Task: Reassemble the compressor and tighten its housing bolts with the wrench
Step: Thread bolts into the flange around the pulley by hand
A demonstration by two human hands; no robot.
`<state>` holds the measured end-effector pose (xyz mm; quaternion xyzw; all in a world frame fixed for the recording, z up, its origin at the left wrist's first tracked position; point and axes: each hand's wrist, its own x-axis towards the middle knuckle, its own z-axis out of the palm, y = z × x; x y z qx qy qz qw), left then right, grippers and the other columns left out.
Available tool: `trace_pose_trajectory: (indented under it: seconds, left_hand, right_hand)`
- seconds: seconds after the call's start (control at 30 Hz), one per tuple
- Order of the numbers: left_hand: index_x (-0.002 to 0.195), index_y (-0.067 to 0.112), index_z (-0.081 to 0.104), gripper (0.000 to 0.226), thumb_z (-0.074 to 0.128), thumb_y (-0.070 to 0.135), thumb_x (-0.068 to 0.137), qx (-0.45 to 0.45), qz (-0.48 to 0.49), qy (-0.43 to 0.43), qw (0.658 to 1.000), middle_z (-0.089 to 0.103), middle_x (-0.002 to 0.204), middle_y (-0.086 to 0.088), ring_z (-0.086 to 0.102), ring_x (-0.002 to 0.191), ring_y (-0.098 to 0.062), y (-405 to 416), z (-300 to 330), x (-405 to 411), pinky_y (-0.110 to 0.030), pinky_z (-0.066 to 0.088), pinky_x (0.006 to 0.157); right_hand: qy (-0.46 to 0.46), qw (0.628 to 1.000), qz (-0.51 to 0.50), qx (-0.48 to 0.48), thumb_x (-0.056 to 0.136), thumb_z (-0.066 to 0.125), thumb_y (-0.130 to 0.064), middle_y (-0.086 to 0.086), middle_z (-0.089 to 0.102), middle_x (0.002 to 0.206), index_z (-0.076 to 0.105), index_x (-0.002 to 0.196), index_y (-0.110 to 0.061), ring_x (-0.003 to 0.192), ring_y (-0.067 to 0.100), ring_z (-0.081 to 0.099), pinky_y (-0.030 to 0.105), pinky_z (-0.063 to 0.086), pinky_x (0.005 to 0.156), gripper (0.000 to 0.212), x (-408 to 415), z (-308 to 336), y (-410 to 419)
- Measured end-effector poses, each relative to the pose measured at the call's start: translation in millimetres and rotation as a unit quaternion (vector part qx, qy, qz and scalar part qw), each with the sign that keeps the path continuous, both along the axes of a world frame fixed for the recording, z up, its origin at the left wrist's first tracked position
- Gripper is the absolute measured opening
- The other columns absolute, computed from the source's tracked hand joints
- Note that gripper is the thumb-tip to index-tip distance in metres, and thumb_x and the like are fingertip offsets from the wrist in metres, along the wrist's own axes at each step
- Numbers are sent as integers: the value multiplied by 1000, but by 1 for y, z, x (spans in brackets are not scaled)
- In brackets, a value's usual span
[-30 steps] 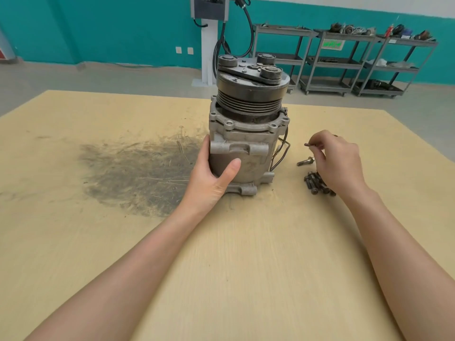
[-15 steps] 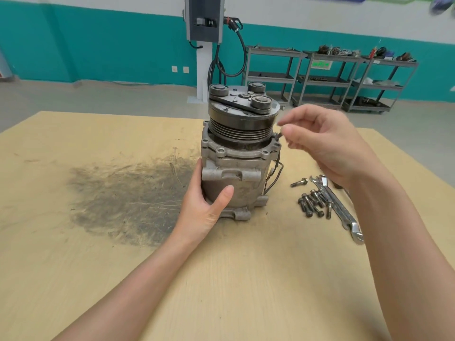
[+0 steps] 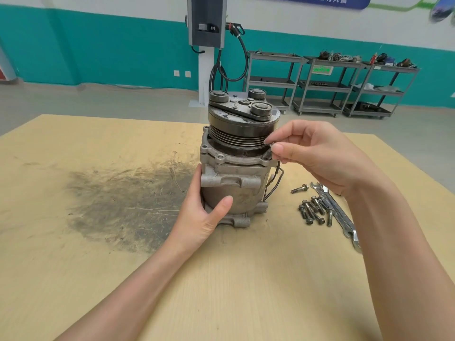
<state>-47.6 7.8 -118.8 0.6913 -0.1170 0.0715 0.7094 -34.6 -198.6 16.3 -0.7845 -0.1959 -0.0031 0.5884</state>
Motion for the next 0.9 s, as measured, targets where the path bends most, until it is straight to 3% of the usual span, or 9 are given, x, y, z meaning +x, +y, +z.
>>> trace_pose_trajectory:
  seconds: [0.23, 0.4, 0.5, 0.63, 0.73, 0.83, 0.9]
  left_hand:
    - [156, 12, 23, 126, 74, 79, 61, -5, -2, 1, 1000, 43, 154, 4, 39, 142, -7, 1, 2, -3, -44, 30, 120]
    - [155, 11, 25, 124, 73, 79, 62, -11, -1, -4, 1000, 43, 154, 2, 38, 143, -9, 0, 4, -4, -46, 30, 120]
    - [156, 15, 24, 123, 73, 78, 63, -8, -7, -4, 1000, 42, 154, 3, 38, 143, -9, -1, 4, -4, -47, 29, 120]
    - [156, 14, 22, 128, 72, 81, 60, -10, -11, -10, 1000, 41, 155, 5, 37, 143, -6, -1, 3, -4, -44, 29, 121]
    - [156, 12, 22, 129, 71, 82, 59, -13, -9, -15, 1000, 41, 155, 4, 38, 142, -5, -2, 5, -5, -42, 29, 121]
    - [155, 13, 23, 127, 71, 81, 59, -15, -9, -17, 1000, 43, 153, 5, 40, 140, -3, -3, 6, -5, -38, 31, 120]
    - [156, 14, 23, 126, 71, 80, 60, -13, -8, -19, 1000, 43, 153, 7, 40, 140, -1, -3, 7, -5, -35, 31, 120]
  right_hand:
    - [-49, 994, -55, -85, 81, 76, -21, -2, 71, 67, 68, 82, -18, 60, 2, 62, 13, 48, 57, 8, -3, -1, 8]
    - [-97, 974, -135, -154, 72, 79, -42, 5, 71, 73, 64, 79, -17, 67, 21, 65, 33, 53, 62, 30, -3, -8, 19]
    - [-86, 985, -96, -118, 66, 76, -46, -3, 68, 69, 64, 83, -19, 61, 10, 58, 22, 48, 57, 34, -5, -10, 14]
    - [-46, 998, -7, -29, 83, 70, -21, -7, 68, 74, 68, 94, -20, 70, 5, 61, 16, 48, 66, 11, -3, -18, -1]
    - [-26, 1000, 5, 8, 88, 66, -11, -7, 70, 76, 71, 94, -20, 72, 5, 61, 15, 46, 64, 12, 0, -22, -3]
    - [-25, 999, -19, 28, 81, 73, -16, -7, 70, 72, 69, 89, -18, 69, 5, 62, 13, 46, 63, 9, 0, -22, 4]
    - [-48, 997, -55, 39, 73, 78, -24, -4, 68, 71, 66, 85, -15, 68, 7, 61, 17, 48, 63, 19, -2, -27, 9]
